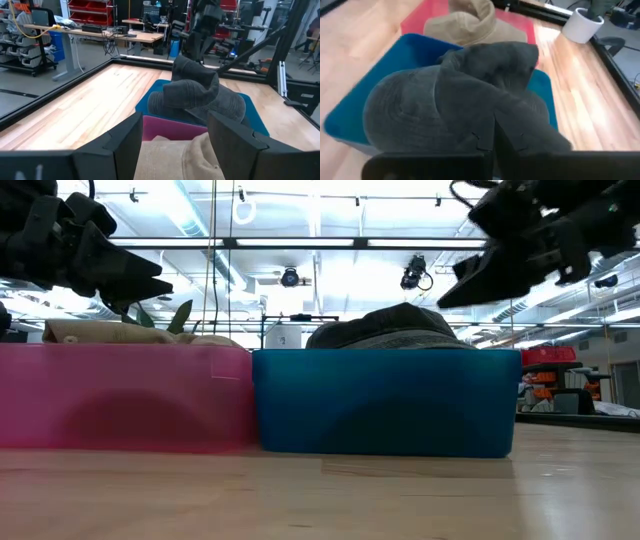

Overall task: Pick & Place hat
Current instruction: Put the black cap into the blue bin

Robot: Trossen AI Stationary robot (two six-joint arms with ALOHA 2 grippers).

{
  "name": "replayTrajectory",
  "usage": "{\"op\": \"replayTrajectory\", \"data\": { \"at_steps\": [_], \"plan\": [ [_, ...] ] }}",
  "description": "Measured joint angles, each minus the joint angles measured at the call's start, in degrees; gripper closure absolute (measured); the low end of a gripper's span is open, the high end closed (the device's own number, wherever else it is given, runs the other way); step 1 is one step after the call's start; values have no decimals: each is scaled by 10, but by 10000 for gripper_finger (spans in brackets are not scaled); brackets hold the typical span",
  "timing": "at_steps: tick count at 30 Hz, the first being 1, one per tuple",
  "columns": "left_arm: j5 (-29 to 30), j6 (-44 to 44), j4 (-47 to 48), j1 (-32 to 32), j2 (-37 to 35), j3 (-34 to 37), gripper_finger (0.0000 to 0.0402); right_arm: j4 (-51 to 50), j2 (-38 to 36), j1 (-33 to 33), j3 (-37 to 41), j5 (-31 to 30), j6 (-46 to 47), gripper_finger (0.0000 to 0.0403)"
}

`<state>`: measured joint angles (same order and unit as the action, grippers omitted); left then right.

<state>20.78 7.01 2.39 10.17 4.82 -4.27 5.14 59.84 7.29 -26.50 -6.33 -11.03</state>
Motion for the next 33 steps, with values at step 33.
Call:
{"op": "replayTrajectory", "data": {
  "at_steps": [33],
  "plan": [
    [0, -1, 5, 0, 0, 0, 177, -60, 272, -61, -97, 43, 34, 394]
  ]
}}
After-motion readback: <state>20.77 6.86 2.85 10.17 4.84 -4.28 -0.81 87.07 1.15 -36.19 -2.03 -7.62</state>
